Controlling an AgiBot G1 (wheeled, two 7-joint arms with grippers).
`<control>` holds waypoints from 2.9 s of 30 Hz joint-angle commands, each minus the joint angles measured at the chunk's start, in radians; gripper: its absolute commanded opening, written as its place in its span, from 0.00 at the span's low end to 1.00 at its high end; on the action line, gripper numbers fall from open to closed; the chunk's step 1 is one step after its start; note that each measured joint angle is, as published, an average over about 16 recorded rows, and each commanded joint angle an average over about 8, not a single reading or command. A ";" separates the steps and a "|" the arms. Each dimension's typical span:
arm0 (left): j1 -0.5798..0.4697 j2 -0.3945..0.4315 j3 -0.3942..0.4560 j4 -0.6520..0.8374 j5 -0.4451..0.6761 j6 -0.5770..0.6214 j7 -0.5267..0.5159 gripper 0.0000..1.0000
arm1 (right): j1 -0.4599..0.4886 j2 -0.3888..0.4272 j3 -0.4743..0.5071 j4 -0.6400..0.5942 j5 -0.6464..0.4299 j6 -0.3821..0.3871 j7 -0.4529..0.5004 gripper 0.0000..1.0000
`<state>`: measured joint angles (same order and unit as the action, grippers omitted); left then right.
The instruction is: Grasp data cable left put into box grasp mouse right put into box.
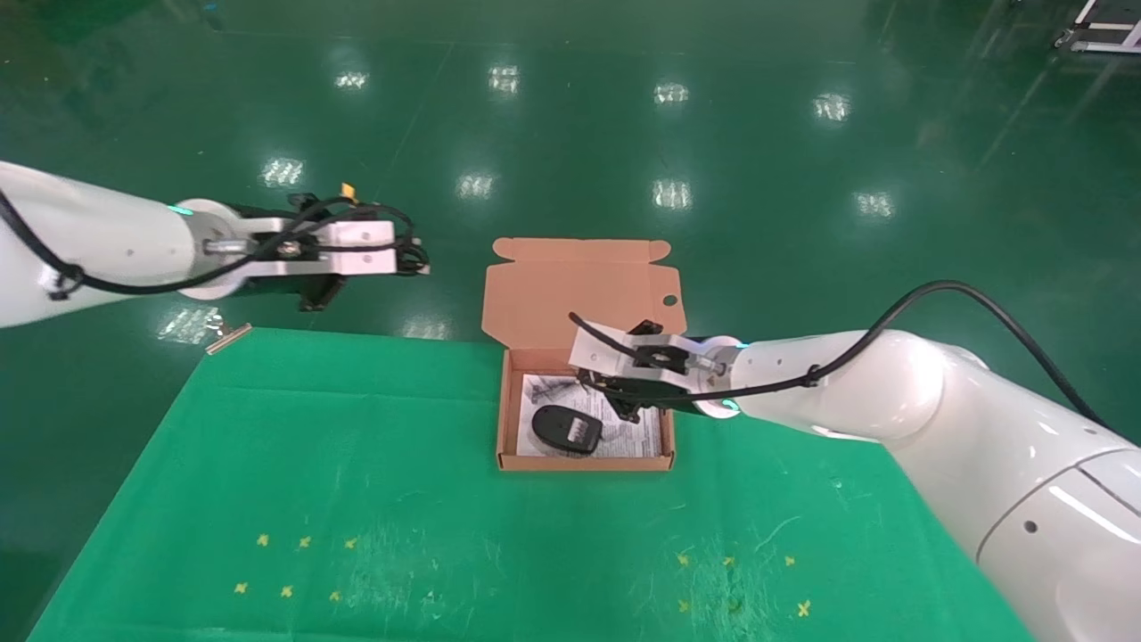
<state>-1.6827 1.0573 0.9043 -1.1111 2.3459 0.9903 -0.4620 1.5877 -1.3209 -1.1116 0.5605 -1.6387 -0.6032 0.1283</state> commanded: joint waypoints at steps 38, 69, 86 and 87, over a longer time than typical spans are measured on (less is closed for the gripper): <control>0.218 0.312 0.229 0.284 -0.301 -0.475 0.271 0.31 | 0.074 0.507 -0.033 0.555 -0.279 -0.086 0.425 1.00; 0.070 0.239 0.182 0.245 -0.347 -0.539 0.203 1.00 | 0.149 0.502 -0.021 0.585 -0.340 -0.089 0.417 1.00; 0.160 0.093 0.006 0.155 -0.612 -0.332 0.218 1.00 | 0.030 0.543 0.154 0.620 -0.099 -0.257 0.339 1.00; 0.170 0.081 -0.008 0.148 -0.634 -0.314 0.220 1.00 | 0.019 0.546 0.168 0.622 -0.078 -0.271 0.333 1.00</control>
<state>-1.5128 1.1383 0.8966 -0.9630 1.7121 0.6762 -0.2423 1.6065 -0.7744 -0.9434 1.1825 -1.7167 -0.8740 0.4614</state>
